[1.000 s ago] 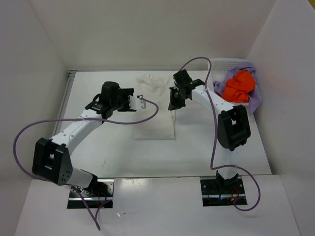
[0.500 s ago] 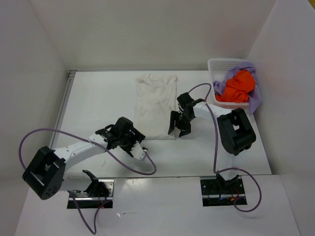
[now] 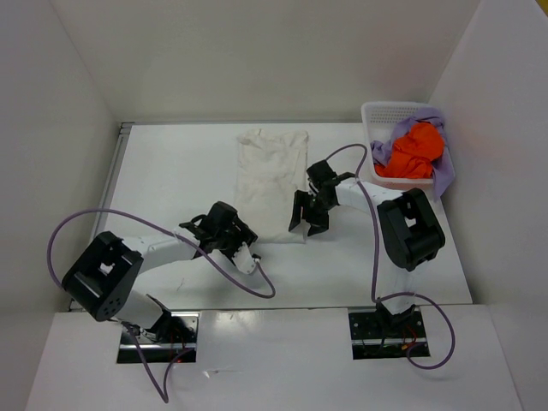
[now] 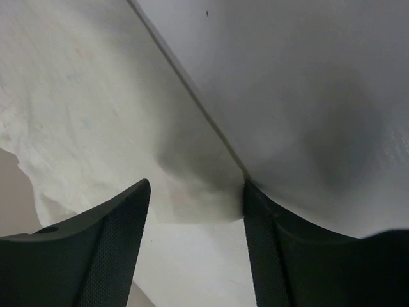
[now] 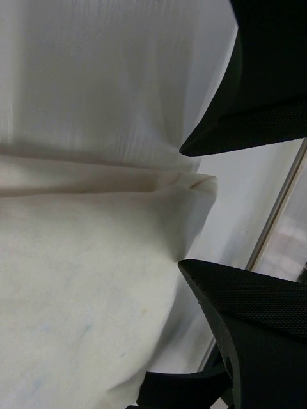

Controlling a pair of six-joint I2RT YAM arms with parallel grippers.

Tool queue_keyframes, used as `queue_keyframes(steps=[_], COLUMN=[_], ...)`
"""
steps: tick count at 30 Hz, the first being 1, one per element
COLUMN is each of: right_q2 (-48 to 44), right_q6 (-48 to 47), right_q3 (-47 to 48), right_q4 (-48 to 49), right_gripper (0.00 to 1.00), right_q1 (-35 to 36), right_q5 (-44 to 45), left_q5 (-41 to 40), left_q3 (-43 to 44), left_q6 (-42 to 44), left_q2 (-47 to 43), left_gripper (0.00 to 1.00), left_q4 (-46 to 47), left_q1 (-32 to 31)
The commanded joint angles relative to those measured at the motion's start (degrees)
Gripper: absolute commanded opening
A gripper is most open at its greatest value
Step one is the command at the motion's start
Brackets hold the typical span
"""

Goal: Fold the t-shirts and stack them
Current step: Grab one side of the 2/3 rectangular tshirt with both arms

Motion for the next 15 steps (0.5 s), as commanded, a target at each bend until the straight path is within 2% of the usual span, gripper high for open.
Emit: queue_keyframes(steps=[1, 4, 8, 9, 11, 12, 14, 15], right_q2=[-2.1, -3.5, -3.4, -2.7, -1.9, -1.3, -1.3, -1.3], right_q6=[0.4, 0.9, 1.6, 2.2, 2.7, 2.8, 2.8, 2.8], right_q3=[-1.7, -3.7, -5.5, -5.5, -5.5, -5.5, -5.0, -5.0], right_q4=[0.3, 0.3, 1.4, 2.1, 3.2, 3.2, 3.2, 3.2], right_gripper=[0.71, 0.71, 0.69, 0.64, 0.50, 0.35, 0.23, 0.12], right_q1=[0.5, 0.5, 1.6, 2.1, 2.1, 2.1, 2.1, 2.1], right_q5=[-0.5, -1.2, -2.4, -3.0, -3.9, -3.9, -3.2, -3.2], left_q5=[0.6, 1.4, 2.0, 2.0, 2.0, 2.0, 2.0, 2.0], left_q3=[0.2, 0.8, 0.8, 0.8, 0.8, 0.8, 1.3, 1.3], left_q6=[0.3, 0.3, 0.1, 0.1, -0.6, -0.6, -1.1, -2.0], left_q2=[2.5, 3.1, 3.6, 4.3, 4.3, 4.3, 4.3, 4.3], left_gripper=[0.65, 0.55, 0.33, 0.24, 0.20, 0.16, 0.12, 0.10], left_q4=[1.4, -1.0, -0.2, 0.9, 1.0, 1.0, 1.0, 1.0], left_q1=[0.3, 0.3, -0.2, -0.2, -0.2, -0.2, -0.2, -0.2])
